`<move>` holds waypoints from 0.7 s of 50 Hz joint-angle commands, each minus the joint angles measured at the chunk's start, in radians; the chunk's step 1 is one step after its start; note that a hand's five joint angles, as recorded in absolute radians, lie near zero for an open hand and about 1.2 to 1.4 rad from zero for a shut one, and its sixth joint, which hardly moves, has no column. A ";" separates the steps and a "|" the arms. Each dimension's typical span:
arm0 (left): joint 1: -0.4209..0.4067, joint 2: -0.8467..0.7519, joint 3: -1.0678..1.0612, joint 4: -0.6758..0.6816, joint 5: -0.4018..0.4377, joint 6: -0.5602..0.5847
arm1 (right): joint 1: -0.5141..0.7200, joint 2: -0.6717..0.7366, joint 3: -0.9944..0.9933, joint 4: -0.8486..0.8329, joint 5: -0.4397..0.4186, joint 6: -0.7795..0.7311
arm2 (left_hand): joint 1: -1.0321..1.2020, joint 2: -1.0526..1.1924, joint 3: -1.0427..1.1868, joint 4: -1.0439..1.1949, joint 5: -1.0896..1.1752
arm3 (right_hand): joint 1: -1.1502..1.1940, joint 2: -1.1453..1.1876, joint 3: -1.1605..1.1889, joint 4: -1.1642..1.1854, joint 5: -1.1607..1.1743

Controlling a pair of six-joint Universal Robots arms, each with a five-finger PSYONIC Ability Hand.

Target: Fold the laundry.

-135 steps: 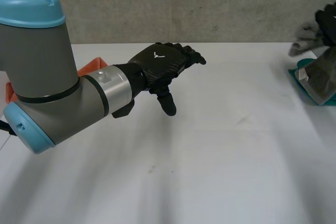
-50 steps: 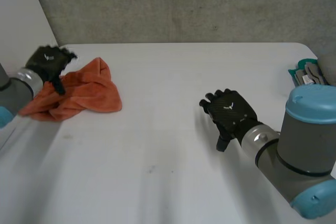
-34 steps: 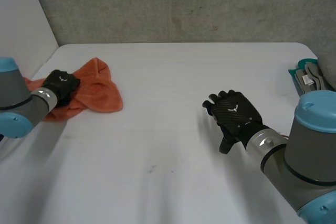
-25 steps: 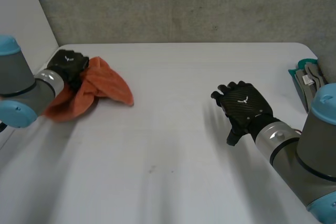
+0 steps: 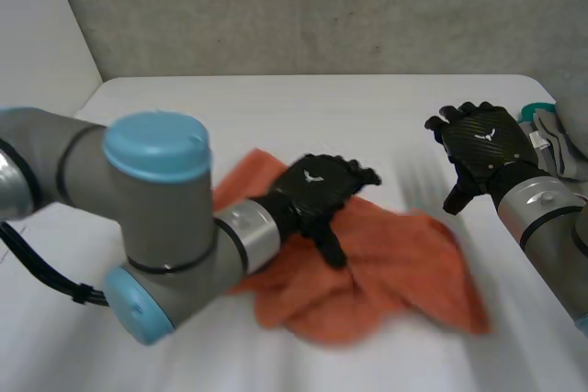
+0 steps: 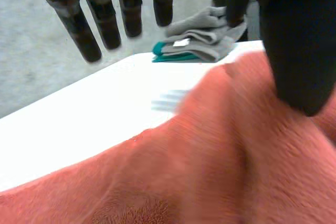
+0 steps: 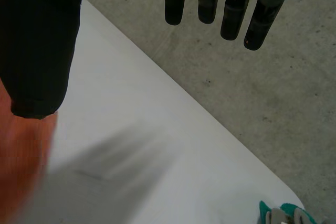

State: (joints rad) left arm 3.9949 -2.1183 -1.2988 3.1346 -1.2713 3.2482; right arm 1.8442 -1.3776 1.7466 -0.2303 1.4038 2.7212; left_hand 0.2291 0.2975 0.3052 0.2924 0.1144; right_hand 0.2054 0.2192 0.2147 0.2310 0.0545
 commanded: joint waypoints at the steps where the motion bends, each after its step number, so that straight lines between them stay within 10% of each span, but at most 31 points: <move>1: 0.108 0.081 -0.017 0.030 -0.089 0.008 | 0.016 0.003 -0.010 0.019 -0.026 -0.003 | -0.030 -0.099 -0.106 -0.094 -0.090 | -0.031 -0.045 -0.040 -0.056 -0.054; 10: 0.276 0.202 -0.175 0.024 -0.120 0.079 | 0.018 0.005 -0.061 0.271 -0.130 -0.040 | -0.004 -0.072 -0.080 -0.067 -0.064 | -0.031 -0.045 -0.040 -0.056 -0.054; 24: 0.368 0.216 -0.382 0.028 -0.134 0.481 | 0.006 0.009 -0.012 0.506 -0.108 -0.316 | 0.037 -0.031 -0.039 -0.026 -0.023 | -0.030 -0.043 -0.039 -0.055 -0.053; 31: 0.365 0.115 -0.364 0.042 -0.160 0.498 | 0.001 0.017 0.070 0.442 -0.066 -0.337 | 0.313 0.244 0.237 0.249 0.253 | 0.070 0.056 0.061 0.045 0.046; 35: 0.359 0.057 -0.330 0.056 -0.186 0.498 | 0.001 0.031 0.097 0.338 -0.057 -0.337 | 0.902 0.834 0.826 0.839 0.842 | 0.656 0.643 0.647 0.631 0.633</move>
State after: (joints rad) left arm 4.3626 -1.9689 -1.6772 3.1722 -1.4192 3.7508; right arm 1.8473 -1.3637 1.7947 0.2395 1.3281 2.3797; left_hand 0.4363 0.4264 0.4244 0.4206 0.2482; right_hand 0.2162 0.2383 0.2363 0.2443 0.0727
